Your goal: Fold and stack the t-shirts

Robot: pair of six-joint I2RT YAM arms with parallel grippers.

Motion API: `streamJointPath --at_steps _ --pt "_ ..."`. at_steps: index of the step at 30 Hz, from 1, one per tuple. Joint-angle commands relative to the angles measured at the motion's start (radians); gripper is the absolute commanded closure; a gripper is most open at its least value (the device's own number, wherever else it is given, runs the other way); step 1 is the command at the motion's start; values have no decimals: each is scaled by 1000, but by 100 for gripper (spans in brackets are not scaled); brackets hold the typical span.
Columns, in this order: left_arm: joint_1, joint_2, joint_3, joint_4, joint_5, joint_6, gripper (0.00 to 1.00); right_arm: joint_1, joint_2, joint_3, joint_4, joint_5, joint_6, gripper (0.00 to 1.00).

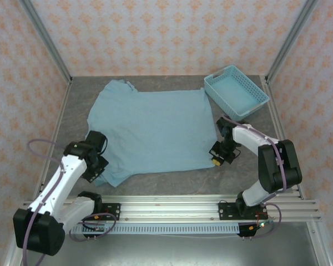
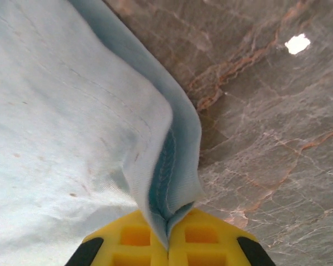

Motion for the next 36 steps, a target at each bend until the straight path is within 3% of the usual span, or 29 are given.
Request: streamJointPath --at_steps 1,9,19,36 --pt "-5 62 86 65 -76 92 100 -9 -24 39 -2 12 65 100" --pt "-6 271 300 96 -166 215 100 -33 -8 120 9 13 148 100" --pt "-4 488 492 123 -224 325 100 -50 117 270 26 13 184 100" --pt "35 640 666 130 -382 429 100 -52 270 445 37 56 210 100"
